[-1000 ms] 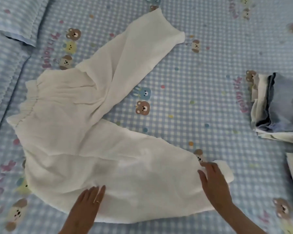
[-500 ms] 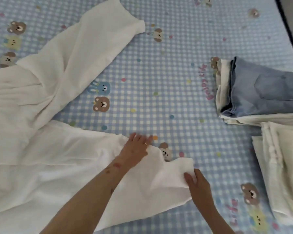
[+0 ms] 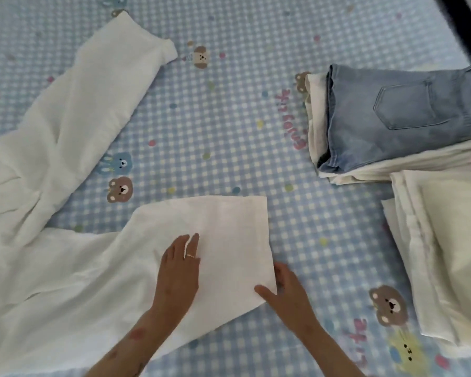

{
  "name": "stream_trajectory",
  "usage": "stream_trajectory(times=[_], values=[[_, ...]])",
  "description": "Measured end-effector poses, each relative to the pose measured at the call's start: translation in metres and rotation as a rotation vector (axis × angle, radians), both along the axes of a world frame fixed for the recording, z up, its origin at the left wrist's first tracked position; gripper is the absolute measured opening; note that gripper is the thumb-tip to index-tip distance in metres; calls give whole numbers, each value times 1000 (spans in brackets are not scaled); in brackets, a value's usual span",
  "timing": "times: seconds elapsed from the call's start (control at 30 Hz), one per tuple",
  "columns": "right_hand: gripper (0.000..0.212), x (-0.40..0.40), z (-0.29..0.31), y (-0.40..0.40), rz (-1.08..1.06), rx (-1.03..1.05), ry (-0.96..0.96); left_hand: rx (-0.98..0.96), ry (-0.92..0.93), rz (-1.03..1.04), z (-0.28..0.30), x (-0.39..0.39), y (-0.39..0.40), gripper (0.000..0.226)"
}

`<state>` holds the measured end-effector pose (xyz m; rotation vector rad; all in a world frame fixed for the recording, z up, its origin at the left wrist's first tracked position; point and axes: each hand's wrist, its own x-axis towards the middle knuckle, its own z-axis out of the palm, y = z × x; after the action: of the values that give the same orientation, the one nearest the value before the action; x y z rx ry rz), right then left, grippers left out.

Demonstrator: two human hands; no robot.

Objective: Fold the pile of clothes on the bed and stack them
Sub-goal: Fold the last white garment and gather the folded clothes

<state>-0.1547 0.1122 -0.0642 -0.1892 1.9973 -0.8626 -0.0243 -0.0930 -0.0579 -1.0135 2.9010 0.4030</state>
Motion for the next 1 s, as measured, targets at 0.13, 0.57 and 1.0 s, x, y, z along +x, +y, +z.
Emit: stream_trajectory(times=[0.13,0.57,1.0], values=[[43,14,1,-10,-24,-30,102,170,-55,-48,5,62,63,61],[20,1,16,66,-21,239,255,180,-128,-410,5,72,120,67],[46,-28,26,90,-11,275,395,253,-215,-250,7,95,157,37]])
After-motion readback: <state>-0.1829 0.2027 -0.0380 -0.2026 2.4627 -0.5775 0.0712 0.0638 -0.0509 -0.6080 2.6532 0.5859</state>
